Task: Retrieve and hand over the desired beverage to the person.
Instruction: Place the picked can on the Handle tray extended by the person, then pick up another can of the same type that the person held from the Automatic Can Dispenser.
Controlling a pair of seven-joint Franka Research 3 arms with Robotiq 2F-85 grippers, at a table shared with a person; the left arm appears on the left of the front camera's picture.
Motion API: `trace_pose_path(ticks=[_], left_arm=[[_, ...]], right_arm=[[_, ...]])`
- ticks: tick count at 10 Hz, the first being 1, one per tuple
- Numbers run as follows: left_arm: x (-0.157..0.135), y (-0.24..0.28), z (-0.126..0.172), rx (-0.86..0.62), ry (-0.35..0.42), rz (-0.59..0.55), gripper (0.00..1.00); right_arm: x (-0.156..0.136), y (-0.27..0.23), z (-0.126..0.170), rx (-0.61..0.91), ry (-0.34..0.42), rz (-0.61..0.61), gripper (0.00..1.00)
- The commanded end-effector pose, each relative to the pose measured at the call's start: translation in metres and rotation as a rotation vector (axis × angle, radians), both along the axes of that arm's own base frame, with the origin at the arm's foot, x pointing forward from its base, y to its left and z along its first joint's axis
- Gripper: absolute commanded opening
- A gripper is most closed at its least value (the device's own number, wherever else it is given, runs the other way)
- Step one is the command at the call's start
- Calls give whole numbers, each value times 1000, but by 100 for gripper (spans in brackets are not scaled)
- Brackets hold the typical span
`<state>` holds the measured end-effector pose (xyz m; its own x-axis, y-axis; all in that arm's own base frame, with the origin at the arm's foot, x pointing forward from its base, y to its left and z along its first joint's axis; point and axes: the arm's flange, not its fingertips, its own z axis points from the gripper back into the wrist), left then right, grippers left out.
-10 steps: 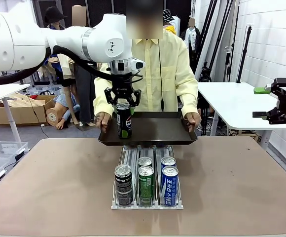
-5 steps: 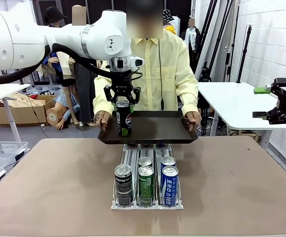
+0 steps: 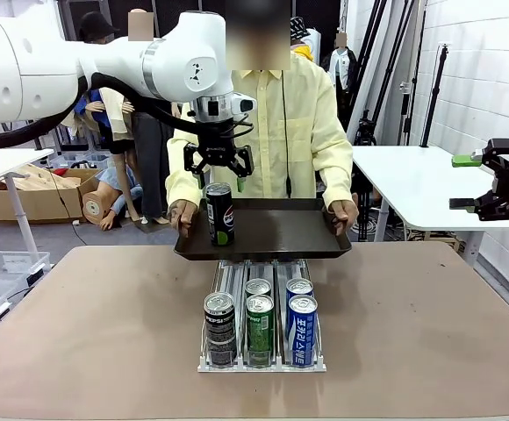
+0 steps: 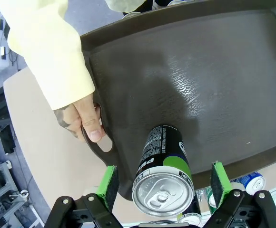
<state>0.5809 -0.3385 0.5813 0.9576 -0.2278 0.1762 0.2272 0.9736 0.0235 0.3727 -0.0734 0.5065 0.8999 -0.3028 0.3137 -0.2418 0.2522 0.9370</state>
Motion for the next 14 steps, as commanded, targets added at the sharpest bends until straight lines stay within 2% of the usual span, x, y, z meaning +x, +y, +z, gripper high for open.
trace_pose_path(ticks=[1,5,6,14], left_arm=[[1,-3,15,1,-2,8,100],[-6,-4,31,22,-17,-1,100],[-5,0,23,-9,-25,-2,100],[-5,0,23,-9,-25,-2,100]], right_arm=[[1,0,2,12,-12,3,100],[1,0,2,12,-12,3,100],[1,0,2,12,-12,3,100],[1,0,2,12,-12,3,100]])
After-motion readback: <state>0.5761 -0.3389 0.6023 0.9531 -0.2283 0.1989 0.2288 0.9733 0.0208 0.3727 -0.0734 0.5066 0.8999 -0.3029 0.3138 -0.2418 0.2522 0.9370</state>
